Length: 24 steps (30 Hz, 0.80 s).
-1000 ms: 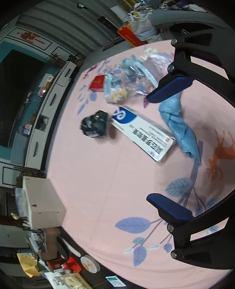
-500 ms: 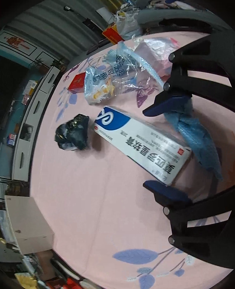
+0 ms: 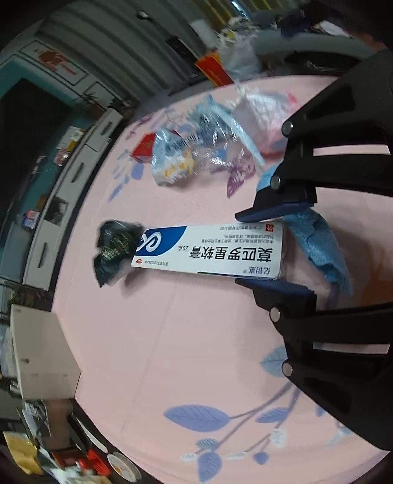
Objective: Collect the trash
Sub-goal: 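Grasp the clear plastic bag with the right tool while the left lifts the box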
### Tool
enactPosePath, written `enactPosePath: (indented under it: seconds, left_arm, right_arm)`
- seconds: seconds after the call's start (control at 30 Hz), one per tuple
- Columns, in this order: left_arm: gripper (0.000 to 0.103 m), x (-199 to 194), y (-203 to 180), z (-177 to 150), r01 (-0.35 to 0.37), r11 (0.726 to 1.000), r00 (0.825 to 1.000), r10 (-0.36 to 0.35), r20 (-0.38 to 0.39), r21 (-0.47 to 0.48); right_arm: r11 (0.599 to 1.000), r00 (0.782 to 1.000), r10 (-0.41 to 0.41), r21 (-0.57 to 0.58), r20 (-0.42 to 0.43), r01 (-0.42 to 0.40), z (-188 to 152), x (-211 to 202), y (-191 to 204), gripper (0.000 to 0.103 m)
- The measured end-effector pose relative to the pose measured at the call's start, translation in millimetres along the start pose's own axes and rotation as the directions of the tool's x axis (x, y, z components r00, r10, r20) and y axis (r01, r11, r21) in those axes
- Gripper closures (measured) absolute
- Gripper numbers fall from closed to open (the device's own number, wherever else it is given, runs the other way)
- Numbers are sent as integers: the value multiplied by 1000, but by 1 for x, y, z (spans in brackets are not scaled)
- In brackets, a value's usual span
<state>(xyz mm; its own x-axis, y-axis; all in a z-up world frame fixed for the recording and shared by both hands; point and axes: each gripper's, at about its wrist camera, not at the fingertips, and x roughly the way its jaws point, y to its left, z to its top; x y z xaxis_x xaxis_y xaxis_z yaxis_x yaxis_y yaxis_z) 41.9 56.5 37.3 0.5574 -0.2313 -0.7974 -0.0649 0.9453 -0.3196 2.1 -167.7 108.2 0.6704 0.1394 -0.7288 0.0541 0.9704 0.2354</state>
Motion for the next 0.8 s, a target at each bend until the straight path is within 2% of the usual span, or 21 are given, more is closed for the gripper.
enactPosePath:
  seconds: [0.13,0.37,0.5,0.63,0.8]
  left_arm:
    - [66,-30,-10,-4,51,999,996,-51,72,8]
    - [66,-62,-22,-6,125,992,982,-125,138,11]
    - [66,-74,-24,-6,159,987,974,-157,166,2]
    - [66,-83,-27,-7,181,983,966,-178,189,2]
    - [66,-90,-35,-9,253,968,950,-250,186,8]
  right_arm:
    - [990,996,65,-122,-67,-73,1,41,48,10]
    - [979,989,51,-190,-141,-78,-3,87,78,10]
    - [976,984,24,-208,-178,-62,-11,104,79,19]
    - [971,984,-22,-236,-177,-21,-15,111,78,38]
    - [969,986,-17,-245,-168,-25,-16,101,74,45]
